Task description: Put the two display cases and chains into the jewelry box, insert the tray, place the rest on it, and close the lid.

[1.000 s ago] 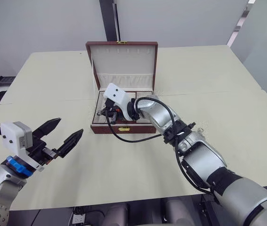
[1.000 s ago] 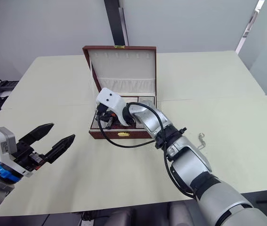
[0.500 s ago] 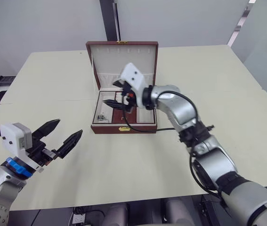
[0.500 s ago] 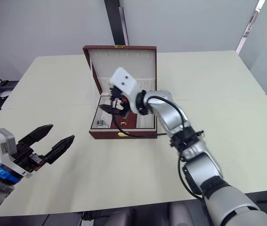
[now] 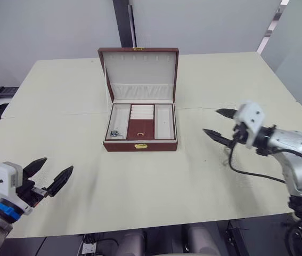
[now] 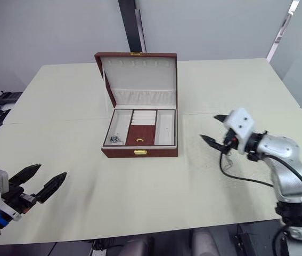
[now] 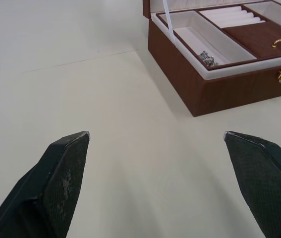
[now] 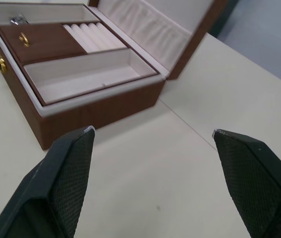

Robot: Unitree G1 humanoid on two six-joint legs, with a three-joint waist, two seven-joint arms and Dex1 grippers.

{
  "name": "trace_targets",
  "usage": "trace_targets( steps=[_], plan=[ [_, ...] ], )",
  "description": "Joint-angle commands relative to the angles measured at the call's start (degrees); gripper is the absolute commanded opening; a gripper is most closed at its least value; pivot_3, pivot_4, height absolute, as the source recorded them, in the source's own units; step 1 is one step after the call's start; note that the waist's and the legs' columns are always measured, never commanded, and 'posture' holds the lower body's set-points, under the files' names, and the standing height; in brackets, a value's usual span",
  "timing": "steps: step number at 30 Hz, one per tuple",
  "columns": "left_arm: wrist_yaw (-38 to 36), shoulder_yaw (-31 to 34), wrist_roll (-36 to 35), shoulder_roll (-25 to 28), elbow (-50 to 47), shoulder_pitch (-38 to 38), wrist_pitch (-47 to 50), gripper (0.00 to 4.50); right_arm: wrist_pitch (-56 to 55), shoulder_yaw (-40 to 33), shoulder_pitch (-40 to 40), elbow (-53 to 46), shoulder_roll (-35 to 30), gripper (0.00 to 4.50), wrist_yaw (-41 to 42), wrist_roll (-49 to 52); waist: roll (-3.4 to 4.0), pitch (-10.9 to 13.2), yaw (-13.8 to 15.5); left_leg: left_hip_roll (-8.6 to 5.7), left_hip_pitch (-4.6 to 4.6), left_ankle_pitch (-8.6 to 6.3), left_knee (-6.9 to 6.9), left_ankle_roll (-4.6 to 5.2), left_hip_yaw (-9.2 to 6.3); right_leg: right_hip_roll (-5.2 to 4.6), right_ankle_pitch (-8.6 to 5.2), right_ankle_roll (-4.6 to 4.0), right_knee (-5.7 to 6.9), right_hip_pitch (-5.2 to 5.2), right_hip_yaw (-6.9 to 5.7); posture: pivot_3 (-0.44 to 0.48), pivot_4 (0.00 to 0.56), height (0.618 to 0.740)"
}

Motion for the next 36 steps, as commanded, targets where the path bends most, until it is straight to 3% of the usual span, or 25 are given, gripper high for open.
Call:
trace_targets(
  steps=[1, 9, 16, 19, 22, 36],
  plan=[
    [-0.9, 0.3, 1.1, 0.2, -1.4, 1.5, -0.8, 4.50, -3.4, -6.4, 5.7, -0.8, -2.6, 4.04, 0.3, 1.4, -0.02, 0.0, 0.1, 0.00, 0.00, 0.00, 0.01, 0.00, 0.01, 0.00, 0.00, 0.00, -0.01, 0.01, 0.00, 0.000, 0.150, 0.740],
    [3.0, 0.5, 0.7, 0.9, -6.1, 1.1, 3.9, 4.50, -9.0, -14.0, 18.4, 4.6, -9.1, 4.04, 1.7, -0.1, 0.03, 0.0, 0.2, 0.01, 0.00, 0.00, 0.01, 0.03, -0.04, -0.01, 0.08, 0.13, -0.42, 0.29, -0.08, 0.000, 0.150, 0.740],
    [4.8, 0.5, 0.0, 2.1, -8.4, -0.2, 8.0, 4.50, -8.6, -16.9, 20.8, 6.5, -10.2, 4.04, 0.6, 1.4, 0.06, 0.0, 0.1, 0.02, 0.02, 0.01, 0.01, 0.02, 0.00, 0.01, 0.10, 0.14, -0.47, 0.31, -0.04, 0.000, 0.150, 0.740],
    [5.2, 1.4, -1.0, 2.5, -8.8, -0.6, 10.0, 4.50, -8.3, -17.6, 21.0, 7.0, -10.0, 4.49, 0.2, 2.1, 0.06, 0.0, 0.1, 0.01, 0.02, 0.01, 0.01, 0.02, 0.04, 0.00, 0.10, 0.15, -0.47, 0.31, 0.00, 0.000, 0.150, 0.740],
    [5.6, 2.0, -1.0, 2.8, -9.4, -0.5, 10.9, 4.50, -8.4, -17.6, 21.4, 7.0, -10.1, 4.49, 0.1, 2.4, 0.06, 0.0, 0.2, 0.01, 0.02, 0.01, 0.01, 0.03, 0.02, 0.00, 0.10, 0.15, -0.47, 0.31, -0.01, 0.000, 0.150, 0.740],
    [-0.2, 4.7, 1.6, 2.5, -7.9, 3.7, 5.2, 4.50, -19.7, -17.5, 24.0, 14.8, -6.8, 4.49, -4.7, 0.1, 0.06, 0.0, 0.2, 0.02, 0.02, 0.01, 0.01, 0.02, 0.10, 0.00, 0.10, 0.15, -0.50, 0.31, 0.03, 0.000, 0.150, 0.740]
  ],
)
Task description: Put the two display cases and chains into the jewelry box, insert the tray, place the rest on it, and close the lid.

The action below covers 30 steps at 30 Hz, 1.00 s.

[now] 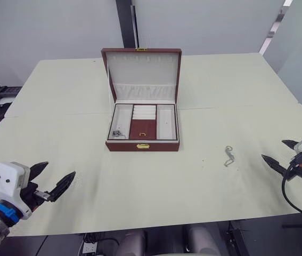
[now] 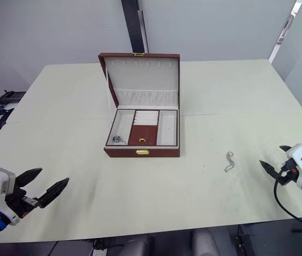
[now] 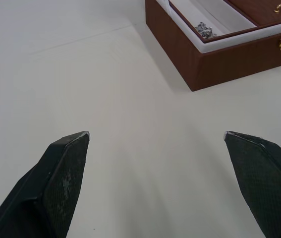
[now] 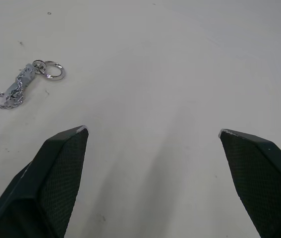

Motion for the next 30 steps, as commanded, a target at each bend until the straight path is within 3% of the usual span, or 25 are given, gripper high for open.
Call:
trace_targets(
  steps=[1, 9, 15, 21, 30],
  plan=[
    [-3.4, 2.5, -0.1, 0.8, 0.7, 0.7, -2.8, 4.50, -3.1, -1.4, 0.8, -0.4, 0.4, 4.49, -0.7, 0.3, 0.02, 0.0, 0.0, 0.00, 0.00, 0.00, 0.00, 0.00, 0.01, 0.00, 0.00, 0.00, 0.00, 0.00, 0.00, 0.000, 0.150, 0.740],
    [-13.4, -1.9, -1.9, 5.6, 1.6, -2.8, -4.8, 4.50, -4.5, -0.3, -2.2, 2.2, -1.8, 4.49, -0.3, 0.2, 0.11, -0.1, -0.1, -0.01, 0.02, 0.00, 0.02, 0.01, 0.09, 0.00, 0.01, 0.02, 0.00, 0.01, 0.06, 0.000, 0.150, 0.740],
    [-16.3, -12.4, -2.1, 7.7, -1.4, -11.2, -4.7, 4.50, -3.5, 0.3, -5.6, 3.5, -4.1, 4.49, -0.4, -0.1, 0.10, -0.1, 0.0, -0.01, 0.02, 0.00, 0.03, 0.01, 0.09, 0.00, 0.04, 0.04, 0.00, 0.01, 0.06, 0.000, 0.150, 0.740],
    [-19.3, -20.5, -3.4, 8.8, -1.8, -18.9, -3.7, 4.50, 5.7, 1.8, -0.4, -10.1, -3.5, 4.49, 0.6, 3.0, 0.18, -0.1, 0.0, 0.00, 0.02, 0.00, 0.03, 0.01, 0.06, 0.00, 0.06, 0.03, 0.04, 0.00, 0.04, 0.000, 0.150, 0.740],
    [-24.0, -22.0, -3.1, 9.3, 1.2, -20.2, -6.0, 4.50, 26.0, 8.5, 3.3, -28.6, 1.6, 4.49, -7.7, 5.2, 0.21, -0.1, -0.1, 0.00, 0.02, -0.02, 0.03, 0.05, 0.04, 0.02, 0.06, 0.04, 0.04, 0.00, 0.04, 0.000, 0.150, 0.740]
  ],
)
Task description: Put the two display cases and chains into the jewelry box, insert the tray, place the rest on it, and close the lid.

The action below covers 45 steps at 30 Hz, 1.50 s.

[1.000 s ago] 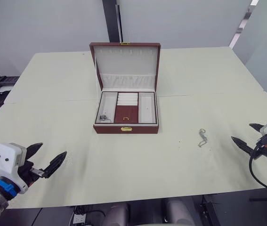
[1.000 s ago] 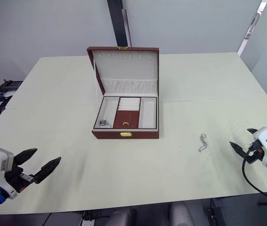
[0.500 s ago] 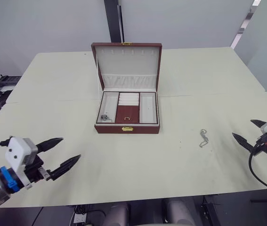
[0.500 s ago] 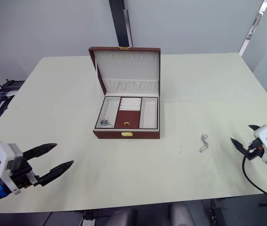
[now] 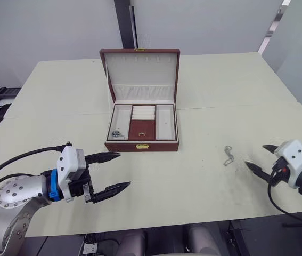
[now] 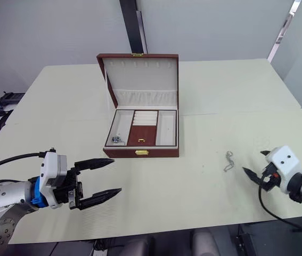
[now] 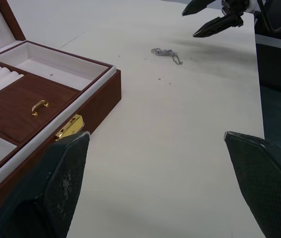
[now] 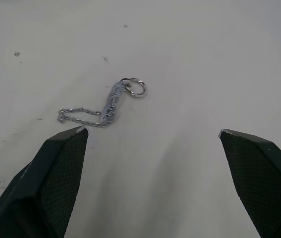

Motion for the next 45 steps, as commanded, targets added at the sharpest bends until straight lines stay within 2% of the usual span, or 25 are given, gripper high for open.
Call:
trace_targets(
  steps=[1, 9, 18, 21, 25, 36, 43, 45],
  plan=[
    [-1.2, 0.3, -0.1, 0.2, 0.8, -0.7, -1.9, 4.50, 5.6, 2.1, -1.4, -5.4, 2.0, 4.49, -3.8, 1.1, 0.00, 0.0, 0.0, 0.00, 0.00, 0.00, 0.00, 0.00, -0.01, 0.00, 0.00, 0.00, 0.00, 0.00, -0.01, 0.000, 0.150, 0.740],
    [-2.3, 1.8, -0.2, 0.3, -0.2, 2.0, -3.8, 4.50, 13.3, 6.4, -8.5, -3.3, 6.2, 4.49, -10.2, 0.2, 0.00, 0.0, 0.0, 0.00, -0.02, 0.00, 0.00, 0.00, -0.02, 0.00, 0.02, 0.03, -0.02, -0.02, 0.00, 0.000, 0.150, 0.740],
    [0.5, 0.9, -2.3, 0.4, -3.2, -0.7, -1.7, 4.50, 18.8, 10.8, -11.9, 1.2, 9.4, 4.49, -15.5, -1.7, 0.02, 0.0, 0.1, -0.02, -0.03, 0.00, 0.02, 0.00, -0.06, 0.00, 0.02, 0.03, -0.02, -0.02, -0.03, 0.000, 0.150, 0.740],
    [1.6, 0.9, -3.4, 0.6, -4.2, -1.8, -0.5, 4.50, 18.9, 11.6, -11.4, 1.6, 10.1, 3.88, -16.7, -2.2, -0.01, -0.1, 0.1, -0.01, -0.01, 0.00, 0.01, 0.00, -0.04, 0.00, 0.02, 0.03, -0.01, -0.02, -0.02, 0.000, 0.150, 0.740],
    [1.9, 0.7, -4.5, 1.0, -5.1, -2.8, 1.0, 4.50, 19.8, 11.8, -11.7, 1.6, 10.9, 2.61, -17.1, -1.6, -0.09, -0.2, 0.1, -0.01, -0.01, 0.00, 0.02, 0.00, -0.05, 0.01, 0.02, 0.03, 0.00, 0.00, -0.03, 0.000, 0.150, 0.740],
    [3.8, 0.4, -5.2, 1.0, -5.7, -4.9, 3.4, 4.50, 23.0, 10.9, -13.9, -0.9, 11.6, 0.12, -16.3, 0.9, -0.09, -0.2, 0.1, 0.00, 0.00, 0.00, 0.02, 0.00, -0.06, 0.03, 0.02, 0.03, 0.00, -0.01, -0.02, 0.000, 0.150, 0.740],
    [5.6, 1.0, -5.3, 0.8, -6.3, -5.0, 4.5, 4.50, 26.9, 11.7, -20.8, -4.2, 9.8, 0.03, -13.8, 3.9, -0.03, -0.2, -0.2, 0.00, 0.00, 0.00, 0.01, 0.00, -0.05, 0.05, 0.03, 0.03, 0.01, -0.04, 0.01, 0.000, 0.150, 0.740],
    [7.1, 1.5, -6.0, 0.4, -7.2, -4.5, 5.2, 4.50, 30.1, 12.3, -26.3, -5.3, 11.2, 0.03, -13.5, 6.7, -0.03, -0.2, -0.2, 0.00, -0.01, 0.00, 0.01, 0.00, -0.10, 0.06, 0.03, 0.02, 0.00, -0.05, -0.03, 0.000, 0.150, 0.740]
  ],
)
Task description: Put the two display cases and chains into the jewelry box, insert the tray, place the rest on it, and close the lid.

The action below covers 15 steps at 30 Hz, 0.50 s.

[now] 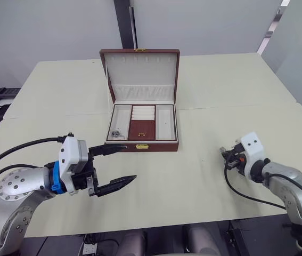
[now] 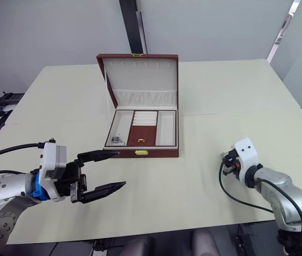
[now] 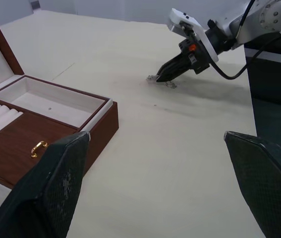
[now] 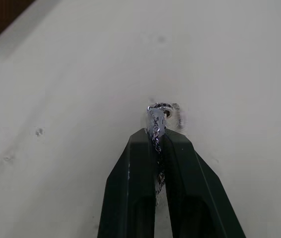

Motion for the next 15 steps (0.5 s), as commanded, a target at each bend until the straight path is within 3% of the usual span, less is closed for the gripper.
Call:
trace_targets(
  steps=[1, 7, 11, 15],
  plan=[
    [2.3, 1.5, -2.0, -0.2, -3.3, 0.2, 0.9, 4.50, 4.1, 0.3, -7.6, -3.9, 1.5, 0.03, 0.7, 4.5, 0.00, 0.0, -0.1, 0.00, -0.01, 0.00, 0.00, 0.00, 0.00, 0.00, 0.00, 0.00, 0.00, 0.00, 0.01, 0.000, 0.150, 0.740],
    [5.3, 2.5, -3.3, -0.7, -4.8, 1.5, 2.5, 4.50, 7.9, 3.7, -19.2, -1.4, 5.1, 0.03, -0.6, 6.4, 0.03, 0.0, 0.1, -0.01, -0.04, 0.00, -0.01, -0.01, -0.10, 0.01, 0.01, -0.02, -0.03, -0.02, -0.04, 0.000, 0.150, 0.740],
    [7.8, 3.7, -4.3, -1.1, -5.0, 2.1, 3.1, 4.50, 6.0, 8.0, -28.9, 5.9, 11.2, 0.03, -2.3, 4.9, 0.03, 0.0, 0.0, -0.01, -0.03, 0.01, 0.01, -0.02, -0.09, 0.00, 0.06, -0.05, 0.00, -0.06, -0.01, 0.000, 0.150, 0.740],
    [9.7, 4.4, -5.5, -1.5, -5.2, 1.9, 3.7, 4.50, 2.3, 11.1, -33.2, 12.1, 14.9, 0.03, -2.6, 3.0, 0.04, 0.0, 0.0, 0.00, -0.06, 0.09, -0.02, -0.15, -0.12, 0.04, 0.06, -0.06, -0.02, -0.11, -0.01, 0.000, 0.150, 0.740]
  ],
)
